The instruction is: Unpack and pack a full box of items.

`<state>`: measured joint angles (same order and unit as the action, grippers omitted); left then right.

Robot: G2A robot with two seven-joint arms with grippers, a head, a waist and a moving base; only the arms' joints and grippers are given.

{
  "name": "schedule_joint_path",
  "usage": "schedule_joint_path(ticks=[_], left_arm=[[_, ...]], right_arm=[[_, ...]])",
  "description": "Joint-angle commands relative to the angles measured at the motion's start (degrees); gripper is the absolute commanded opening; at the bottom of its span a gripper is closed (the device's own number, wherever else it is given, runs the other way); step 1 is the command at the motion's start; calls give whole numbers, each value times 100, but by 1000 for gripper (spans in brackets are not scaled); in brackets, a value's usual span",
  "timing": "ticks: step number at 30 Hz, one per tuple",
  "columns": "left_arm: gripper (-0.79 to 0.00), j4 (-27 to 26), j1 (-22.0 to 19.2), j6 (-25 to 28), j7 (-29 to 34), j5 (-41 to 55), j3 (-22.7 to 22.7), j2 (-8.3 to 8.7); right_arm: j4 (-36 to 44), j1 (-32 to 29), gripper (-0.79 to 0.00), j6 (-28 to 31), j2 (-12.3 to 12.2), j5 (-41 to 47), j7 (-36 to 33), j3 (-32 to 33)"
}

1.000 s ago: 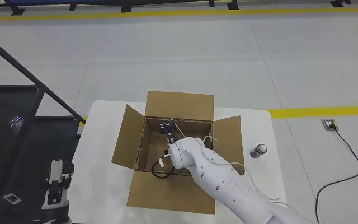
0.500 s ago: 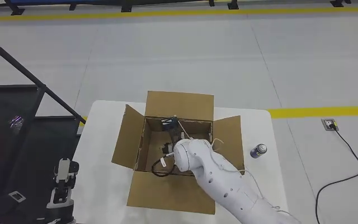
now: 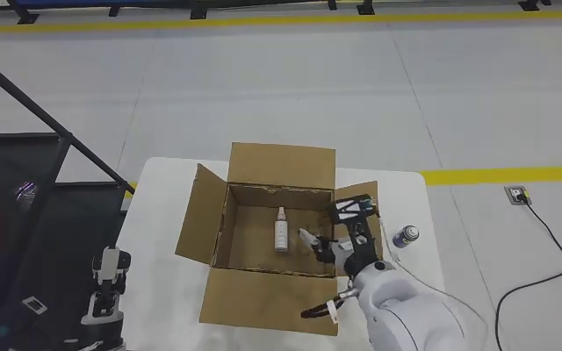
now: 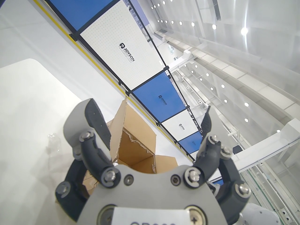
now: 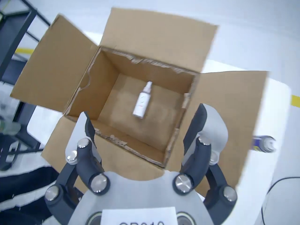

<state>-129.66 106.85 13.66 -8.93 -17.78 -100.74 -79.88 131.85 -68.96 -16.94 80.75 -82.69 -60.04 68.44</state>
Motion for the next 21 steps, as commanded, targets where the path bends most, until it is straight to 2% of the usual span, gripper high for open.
schedule_joint_path(ticks=[1, 5, 10, 16, 21], left_arm=[[0, 8, -17, -32, -34, -37, 50, -5], [0, 37, -89, -139, -73, -145, 196, -16], [0, 66, -239, -333, -81, -413, 448, -27], [0, 101, -421, -610, -89, -727, 708, -39], [0, 141, -559, -797, -89, -871, 835, -47]], right_arm=[[280, -372, 0, -177, -32, -40, 140, 639], [15, -585, 0, -369, -71, 165, 150, 1802], [-1447, -5, 0, 44, -140, 389, -375, 2534], [-3363, 977, 0, 228, -182, 360, -658, 2552], [-4250, 1438, 0, 536, -200, 432, -647, 2406]])
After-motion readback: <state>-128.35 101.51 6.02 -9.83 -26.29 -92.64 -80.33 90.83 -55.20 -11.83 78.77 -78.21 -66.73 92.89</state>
